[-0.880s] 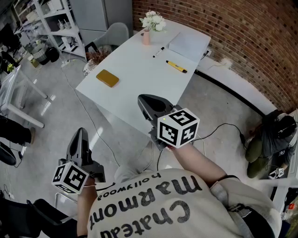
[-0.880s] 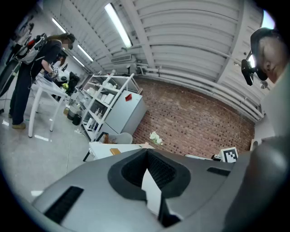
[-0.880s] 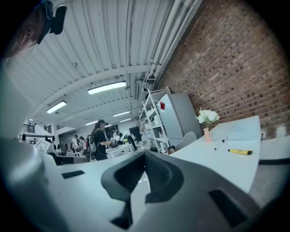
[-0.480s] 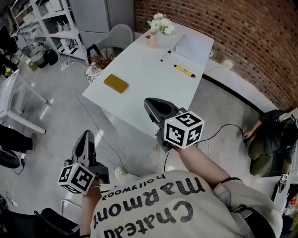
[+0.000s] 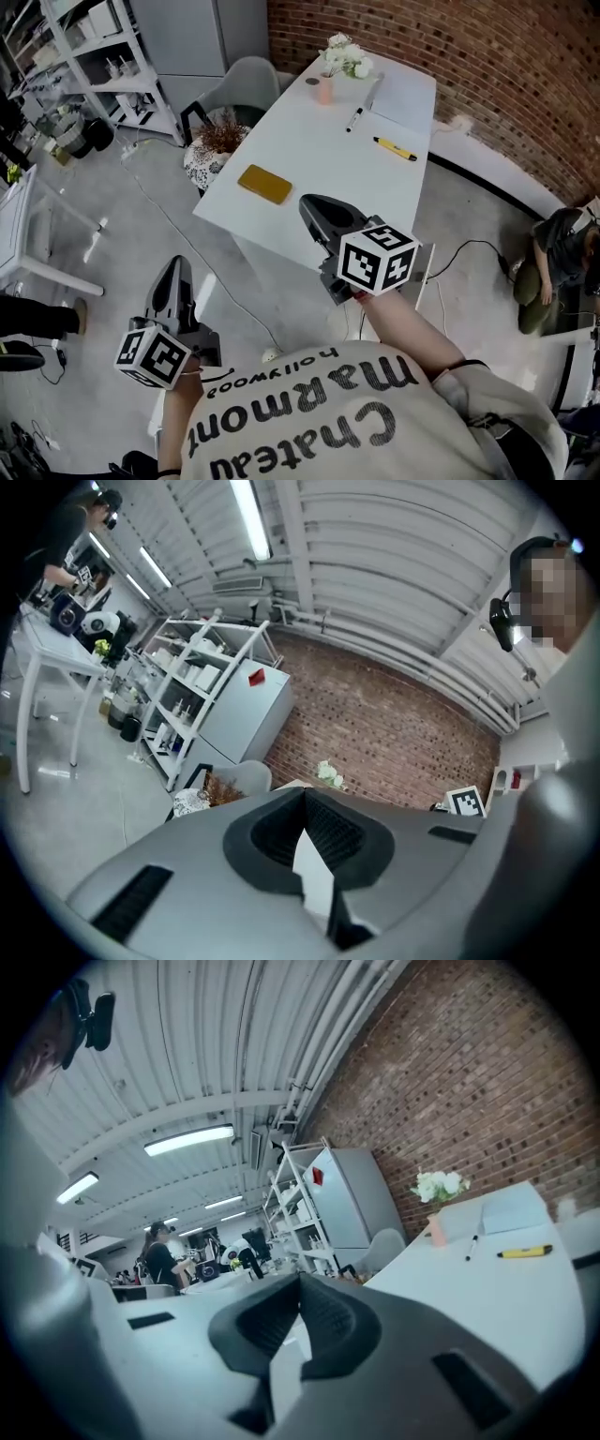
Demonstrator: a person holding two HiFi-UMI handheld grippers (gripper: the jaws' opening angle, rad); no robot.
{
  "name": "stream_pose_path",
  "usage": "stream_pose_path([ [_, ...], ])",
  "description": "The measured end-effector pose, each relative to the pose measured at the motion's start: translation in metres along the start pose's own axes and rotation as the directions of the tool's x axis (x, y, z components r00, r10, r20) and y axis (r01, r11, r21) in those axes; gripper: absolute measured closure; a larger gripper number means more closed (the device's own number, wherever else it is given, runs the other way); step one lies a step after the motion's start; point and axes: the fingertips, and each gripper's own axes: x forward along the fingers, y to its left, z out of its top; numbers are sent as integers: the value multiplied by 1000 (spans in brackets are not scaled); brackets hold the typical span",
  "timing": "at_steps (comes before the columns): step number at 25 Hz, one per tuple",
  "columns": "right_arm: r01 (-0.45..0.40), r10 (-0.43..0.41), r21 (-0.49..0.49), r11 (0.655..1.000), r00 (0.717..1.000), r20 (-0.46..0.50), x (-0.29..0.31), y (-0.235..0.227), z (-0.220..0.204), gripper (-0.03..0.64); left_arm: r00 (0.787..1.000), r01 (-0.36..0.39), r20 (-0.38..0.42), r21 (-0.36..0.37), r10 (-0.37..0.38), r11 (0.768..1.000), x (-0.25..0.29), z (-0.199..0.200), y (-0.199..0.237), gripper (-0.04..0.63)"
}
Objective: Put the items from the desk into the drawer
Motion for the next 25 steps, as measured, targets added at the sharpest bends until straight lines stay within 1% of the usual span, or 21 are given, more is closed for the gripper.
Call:
stream_pose_path([
  [2, 27, -27, 4, 1000, 1000, 1, 10, 1, -3, 614, 1000, 5, -25, 42, -4, 999, 2, 4, 15, 595],
  [4, 61, -61, 12, 998, 998, -1, 19, -1, -10, 614, 998, 12, -58, 61, -9, 998, 1, 4, 33, 595],
  [6, 102, -102, 24, 994, 995, -8, 26, -7, -22, 614, 996, 16, -89, 61, -11, 998, -1, 3, 52, 595],
  [9, 167, -166, 46, 985, 986, -32, 34, -17, -41, 614, 991, 28, -130, 40, -22, 999, -4, -4, 78, 595],
  [11, 203, -200, 58, 978, 979, -51, 41, -22, -53, 610, 990, 28, -141, 31, -23, 999, -5, -8, 93, 595],
  [13, 228, -223, 58, 972, 972, -80, 46, -26, -65, 589, 989, 18, -149, 25, -14, 1000, -5, -13, 105, 595],
  [16, 244, -237, 38, 969, 963, -130, 51, -32, -82, 544, 986, 3, -166, 13, -1, 1000, -2, -21, 114, 595],
  [19, 247, -241, 17, 969, 955, -173, 58, -42, -93, 483, 986, -1, -168, 4, 1, 1000, 4, -22, 116, 595],
  [21, 244, -237, 14, 970, 952, -195, 69, -50, -95, 448, 987, -12, -163, -3, 11, 1000, 11, -19, 120, 595],
  [25, 214, -209, -2, 977, 951, -228, 105, -65, -91, 403, 989, -46, -140, -22, 43, 999, 29, -9, 136, 595],
])
